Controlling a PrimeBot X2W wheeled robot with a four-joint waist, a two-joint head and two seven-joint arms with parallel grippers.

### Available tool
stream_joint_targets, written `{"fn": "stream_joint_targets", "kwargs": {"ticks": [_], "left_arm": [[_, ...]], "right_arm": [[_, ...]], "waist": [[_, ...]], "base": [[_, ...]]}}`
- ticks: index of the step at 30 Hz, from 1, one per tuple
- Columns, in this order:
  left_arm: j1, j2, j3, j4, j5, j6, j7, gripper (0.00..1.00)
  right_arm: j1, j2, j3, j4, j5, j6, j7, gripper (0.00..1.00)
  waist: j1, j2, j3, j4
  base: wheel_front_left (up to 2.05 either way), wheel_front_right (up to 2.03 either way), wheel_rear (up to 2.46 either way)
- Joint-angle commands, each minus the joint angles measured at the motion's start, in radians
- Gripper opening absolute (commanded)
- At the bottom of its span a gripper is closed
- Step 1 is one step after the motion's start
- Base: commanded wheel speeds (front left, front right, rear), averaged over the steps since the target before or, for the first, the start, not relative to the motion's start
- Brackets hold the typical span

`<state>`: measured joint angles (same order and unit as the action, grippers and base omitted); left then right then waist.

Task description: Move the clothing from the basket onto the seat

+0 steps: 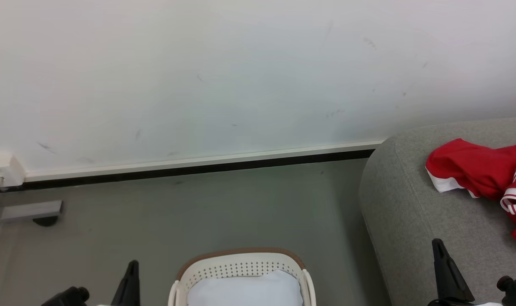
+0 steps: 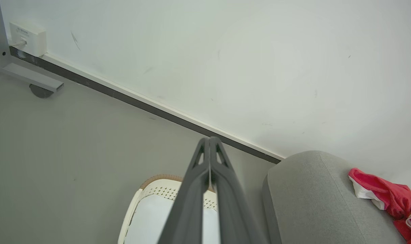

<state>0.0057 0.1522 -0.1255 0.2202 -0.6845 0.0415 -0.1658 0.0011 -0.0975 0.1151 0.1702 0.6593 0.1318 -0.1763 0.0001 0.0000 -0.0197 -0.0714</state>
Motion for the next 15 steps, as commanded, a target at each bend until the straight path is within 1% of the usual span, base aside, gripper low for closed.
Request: {"fn": "stream_joint_targets", "kwargs": {"ticks": [1, 15], "left_arm": [[-0.027, 0.002, 0.016, -0.010, -0.040, -0.009, 0.010, 0.00], [-0.046, -0.019, 0.062, -0.003, -0.218, -0.043, 0.064, 0.00]], "right_arm": [[-0.032, -0.005, -0.012, -0.007, 0.041, 0.000, 0.006, 0.00], [-0.049, -0.002, -0.045, 0.007, 0.233, -0.001, 0.054, 0.00]], "waist": [[0.0000, 0.0000, 0.000, 0.001], [0.0000, 0.0000, 0.003, 0.011]], "base": [[0.00, 0.00, 0.00], [0.00, 0.00, 0.00]]}}
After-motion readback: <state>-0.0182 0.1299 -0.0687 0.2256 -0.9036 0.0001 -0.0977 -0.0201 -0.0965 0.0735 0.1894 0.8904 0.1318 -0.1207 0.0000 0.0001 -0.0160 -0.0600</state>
